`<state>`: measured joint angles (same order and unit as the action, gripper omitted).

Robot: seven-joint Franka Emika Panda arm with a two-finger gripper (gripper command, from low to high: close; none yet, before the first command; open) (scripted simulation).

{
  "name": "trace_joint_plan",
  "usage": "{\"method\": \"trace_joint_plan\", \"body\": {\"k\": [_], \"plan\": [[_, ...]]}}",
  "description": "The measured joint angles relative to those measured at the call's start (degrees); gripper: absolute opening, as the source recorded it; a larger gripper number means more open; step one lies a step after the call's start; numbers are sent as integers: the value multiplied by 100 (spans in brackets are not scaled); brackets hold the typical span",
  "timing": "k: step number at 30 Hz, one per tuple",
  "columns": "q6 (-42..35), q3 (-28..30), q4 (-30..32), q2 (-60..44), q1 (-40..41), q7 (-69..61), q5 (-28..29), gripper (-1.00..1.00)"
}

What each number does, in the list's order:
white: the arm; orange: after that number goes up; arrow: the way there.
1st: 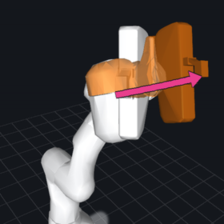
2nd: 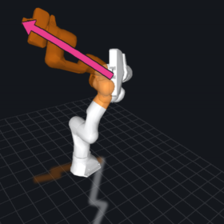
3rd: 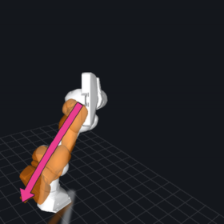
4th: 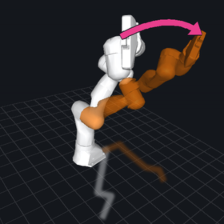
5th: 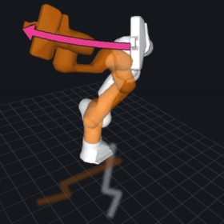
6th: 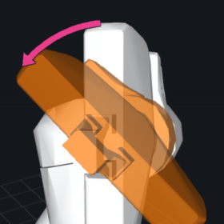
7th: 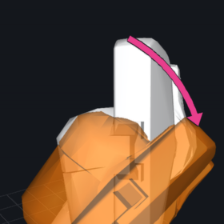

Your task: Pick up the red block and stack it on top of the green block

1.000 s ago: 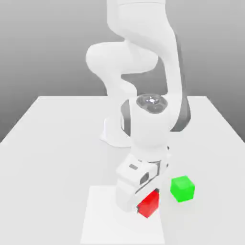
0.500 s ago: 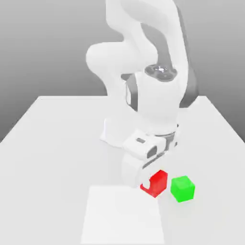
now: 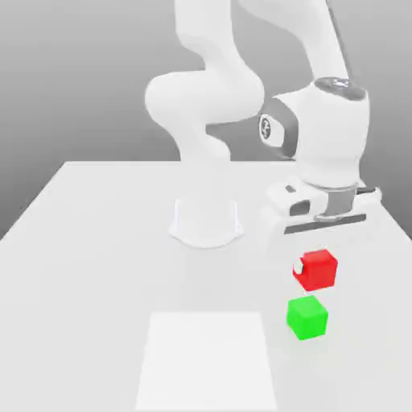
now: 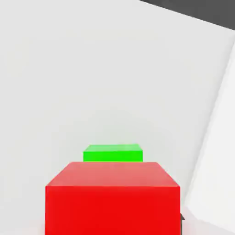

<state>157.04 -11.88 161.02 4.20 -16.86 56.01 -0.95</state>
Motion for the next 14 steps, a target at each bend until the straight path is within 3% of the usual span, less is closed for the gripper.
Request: {"method": "trace_joint_plan", "body": {"k": [6, 7, 14], "plan": [[751, 86, -18, -790, 12, 340, 463, -100], [861, 103, -16, -904, 3, 381, 522, 100], [871, 104, -17, -918, 2, 379, 522, 100]]}}
